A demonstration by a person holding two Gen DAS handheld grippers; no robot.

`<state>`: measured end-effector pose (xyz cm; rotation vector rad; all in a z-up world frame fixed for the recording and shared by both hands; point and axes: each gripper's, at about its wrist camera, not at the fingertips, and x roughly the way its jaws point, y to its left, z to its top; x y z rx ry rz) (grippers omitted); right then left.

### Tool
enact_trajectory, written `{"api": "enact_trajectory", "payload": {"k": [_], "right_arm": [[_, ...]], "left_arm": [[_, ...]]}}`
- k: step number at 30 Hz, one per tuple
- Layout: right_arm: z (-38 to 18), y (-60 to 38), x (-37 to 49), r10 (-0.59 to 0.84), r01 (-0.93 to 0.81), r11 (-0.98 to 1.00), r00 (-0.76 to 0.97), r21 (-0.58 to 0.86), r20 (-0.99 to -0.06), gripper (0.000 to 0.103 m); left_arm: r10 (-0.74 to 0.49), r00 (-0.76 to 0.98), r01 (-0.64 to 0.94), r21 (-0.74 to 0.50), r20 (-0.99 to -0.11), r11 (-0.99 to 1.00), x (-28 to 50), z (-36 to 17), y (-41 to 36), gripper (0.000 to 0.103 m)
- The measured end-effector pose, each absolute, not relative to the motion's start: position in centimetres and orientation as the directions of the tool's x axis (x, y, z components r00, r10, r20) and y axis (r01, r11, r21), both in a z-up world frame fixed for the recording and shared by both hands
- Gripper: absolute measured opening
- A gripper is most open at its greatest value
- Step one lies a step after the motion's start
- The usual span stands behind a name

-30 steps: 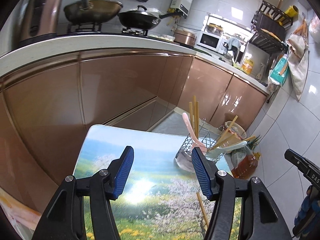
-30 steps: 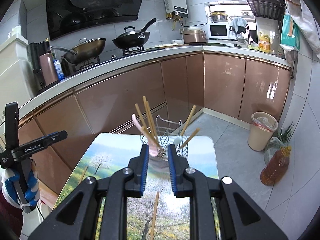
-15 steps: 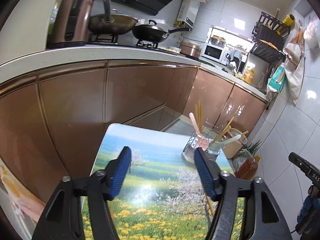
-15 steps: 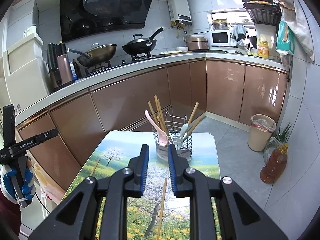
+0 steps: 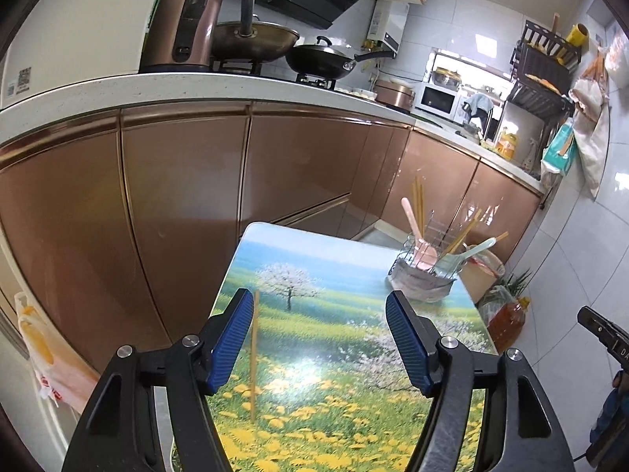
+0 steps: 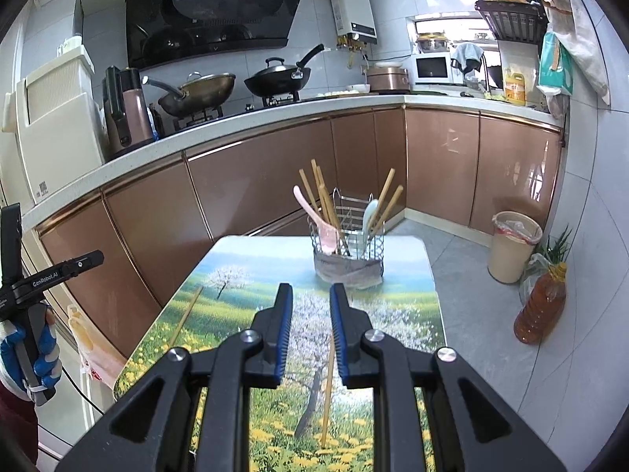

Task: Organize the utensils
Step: 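Withdraw both open tools back over the mat toward the loose chopsticks, then close the left tool on a bamboo chopstick while the right tool grasps another chopstick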

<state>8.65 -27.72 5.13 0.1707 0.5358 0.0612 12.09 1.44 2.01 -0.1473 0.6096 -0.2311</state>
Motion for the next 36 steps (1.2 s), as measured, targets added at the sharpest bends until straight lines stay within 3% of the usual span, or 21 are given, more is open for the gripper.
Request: {"api": "enact_trajectory", "payload": {"k": [23, 30, 36], "right_arm": [[-1.6, -28.0, 11.6, 0.118, 0.023, 0.975, 0.785, 0.22, -0.607, 0.019], [-4.8, -28.9, 14.6, 0.123, 0.033, 0.976, 0.726, 0.213, -0.676, 0.019], [-7.7, -29.4, 19.0, 0.171, 0.005, 0.974, 0.643, 0.228, -0.746, 0.019]], "left_arm": [[-0.198, 0.713, 0.053, -0.23, -0.672, 0.972, 13.5, -5.5, 5.1, 0.073], [-0.134, 0.609, 0.004, -0.166, -0.782, 0.986, 16.8, -9.4, 6.7, 0.073], [-0.133, 0.466, 0.058, -0.12, -0.875, 0.991, 22.0, -12.4, 5.2, 0.068]]}}
